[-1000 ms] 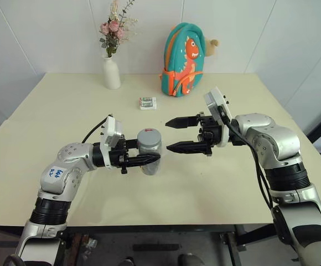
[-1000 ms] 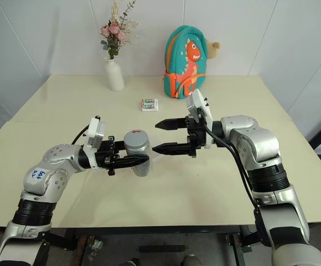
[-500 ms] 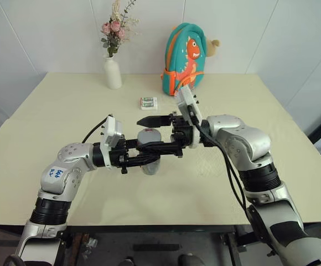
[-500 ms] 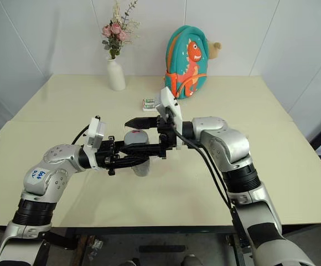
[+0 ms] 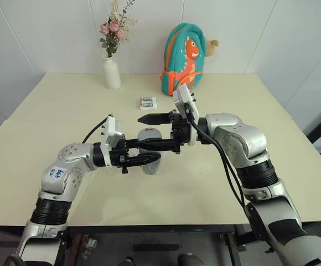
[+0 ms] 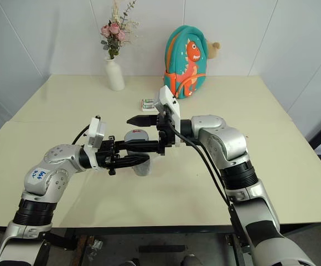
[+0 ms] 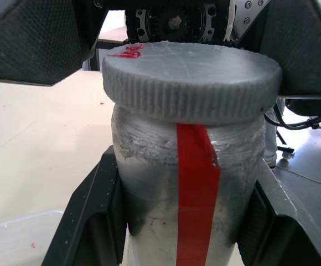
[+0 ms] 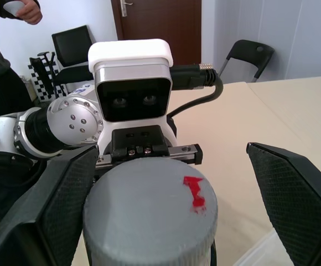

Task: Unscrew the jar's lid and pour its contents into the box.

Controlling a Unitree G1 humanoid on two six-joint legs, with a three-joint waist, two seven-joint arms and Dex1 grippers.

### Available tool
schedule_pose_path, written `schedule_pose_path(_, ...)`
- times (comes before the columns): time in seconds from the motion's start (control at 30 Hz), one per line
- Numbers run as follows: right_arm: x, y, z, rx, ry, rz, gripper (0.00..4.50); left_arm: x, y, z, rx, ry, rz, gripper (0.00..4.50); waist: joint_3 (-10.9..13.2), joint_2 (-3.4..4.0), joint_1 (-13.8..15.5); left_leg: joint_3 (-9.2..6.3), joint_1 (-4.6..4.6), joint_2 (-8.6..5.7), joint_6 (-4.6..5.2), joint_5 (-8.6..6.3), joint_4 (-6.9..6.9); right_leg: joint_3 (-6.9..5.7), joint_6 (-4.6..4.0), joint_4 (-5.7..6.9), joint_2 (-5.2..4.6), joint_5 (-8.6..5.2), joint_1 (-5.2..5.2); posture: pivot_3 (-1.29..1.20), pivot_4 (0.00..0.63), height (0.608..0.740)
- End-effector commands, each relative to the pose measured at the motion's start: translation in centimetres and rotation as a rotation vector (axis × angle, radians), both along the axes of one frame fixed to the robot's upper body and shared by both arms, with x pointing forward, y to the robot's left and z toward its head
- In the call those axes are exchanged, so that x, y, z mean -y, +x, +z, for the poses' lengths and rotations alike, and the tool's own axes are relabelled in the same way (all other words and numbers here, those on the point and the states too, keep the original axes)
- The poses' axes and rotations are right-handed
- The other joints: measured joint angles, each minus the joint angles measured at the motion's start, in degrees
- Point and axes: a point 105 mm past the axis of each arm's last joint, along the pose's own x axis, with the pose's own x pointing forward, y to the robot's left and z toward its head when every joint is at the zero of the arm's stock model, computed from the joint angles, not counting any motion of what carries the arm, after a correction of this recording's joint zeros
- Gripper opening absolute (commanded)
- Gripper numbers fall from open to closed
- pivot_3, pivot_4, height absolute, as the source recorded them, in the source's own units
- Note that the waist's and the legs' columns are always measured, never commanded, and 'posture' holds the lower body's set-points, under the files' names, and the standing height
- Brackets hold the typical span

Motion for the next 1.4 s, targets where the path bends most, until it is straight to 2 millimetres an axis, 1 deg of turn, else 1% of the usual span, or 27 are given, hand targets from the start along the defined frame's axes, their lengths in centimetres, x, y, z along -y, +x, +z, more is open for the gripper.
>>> schedule_pose_path(0.03, 1.3, 0.6, 1.0, 0.050, 0.011, -0.043, 4.49, 0.2, -0.5, 1.2, 0.060, -0.013, -0.024, 2.03, 0.00, 0.00, -0.04, 0.00, 0.00, 0.00, 0.00, 0.00, 0.00, 0.00, 0.00, 0.00, 0.00, 0.00, 0.00, 0.00, 0.150, 0.740)
schedule_pose_path(0.17, 2.9, 1.0, 1.1, 0.053, -0.001, -0.062, 4.49, 0.2, -0.5, 1.2, 0.061, -0.014, -0.024, 2.03, 0.00, 0.00, -0.06, 0.00, 0.00, 0.00, 0.00, 0.00, -0.01, 0.00, 0.00, 0.00, 0.00, 0.00, 0.00, 0.00, 0.150, 0.740)
schedule_pose_path(0.3, 3.5, 1.0, 1.1, 0.050, -0.007, -0.059, 4.49, 0.2, -0.5, 1.2, 0.061, -0.014, -0.023, 2.03, 0.00, 0.00, -0.11, 0.00, 0.00, 0.00, 0.00, 0.00, -0.01, 0.00, 0.00, 0.00, 0.00, 0.00, 0.00, 0.00, 0.150, 0.740)
schedule_pose_path(0.43, 3.9, 0.3, 1.3, 0.038, -0.007, -0.013, 4.49, 0.2, -0.5, 1.2, 0.062, -0.015, -0.023, 2.03, 0.00, 0.00, 0.00, 0.00, 0.00, 0.00, 0.00, 0.00, 0.01, 0.00, 0.00, 0.00, 0.00, 0.00, 0.00, 0.00, 0.150, 0.740)
schedule_pose_path(0.7, 3.4, -1.4, 1.1, 0.008, -0.010, 0.102, 4.49, 0.0, -0.6, 1.2, 0.061, -0.010, -0.025, 2.03, 0.00, 0.00, -0.05, 0.00, 0.00, 0.00, 0.00, 0.00, 0.00, 0.00, 0.00, -0.01, 0.00, 0.00, 0.00, 0.00, 0.150, 0.740)
schedule_pose_path(0.87, 3.1, -1.4, 1.1, -0.007, -0.007, 0.108, 4.49, 0.0, -0.7, 1.2, 0.062, -0.009, -0.024, 2.03, 0.00, 0.00, -0.07, 0.00, 0.00, 0.00, 0.00, 0.00, 0.02, 0.00, 0.00, 0.01, 0.00, 0.00, 0.00, 0.00, 0.150, 0.740)
schedule_pose_path(1.13, 1.5, -1.4, 0.9, -0.016, -0.015, 0.122, 4.49, 0.2, -0.7, 1.3, 0.064, -0.014, -0.025, 2.03, 0.00, 0.00, -0.06, 0.00, 0.00, 0.00, 0.00, 0.00, 0.02, 0.00, 0.00, 0.01, 0.00, 0.00, 0.00, 0.00, 0.150, 0.740)
schedule_pose_path(1.3, 1.2, -1.6, 1.0, -0.017, -0.014, 0.133, 4.49, 0.2, -0.7, 1.3, 0.065, -0.015, -0.022, 2.03, 0.00, 0.00, -0.03, 0.00, 0.00, 0.00, 0.00, 0.00, 0.02, 0.00, 0.00, 0.01, 0.00, 0.00, 0.00, 0.00, 0.150, 0.740)
schedule_pose_path(1.37, 1.1, -1.6, 1.0, -0.017, -0.013, 0.133, 4.11, 0.2, -0.6, 1.3, 0.066, -0.015, -0.021, 2.03, 0.00, 0.00, -0.04, 0.00, 0.00, 0.00, 0.00, 0.00, 0.02, 0.00, 0.00, 0.01, 0.00, 0.00, 0.00, 0.00, 0.150, 0.740)
schedule_pose_path(1.4, 1.0, -1.6, 1.0, -0.015, -0.012, 0.135, 3.84, 0.2, -0.7, 1.3, 0.066, -0.015, -0.021, 2.03, 0.00, 0.00, -0.04, 0.00, 0.00, 0.00, 0.00, 0.00, 0.02, 0.00, 0.00, 0.01, 0.00, 0.00, 0.00, 0.00, 0.150, 0.740)
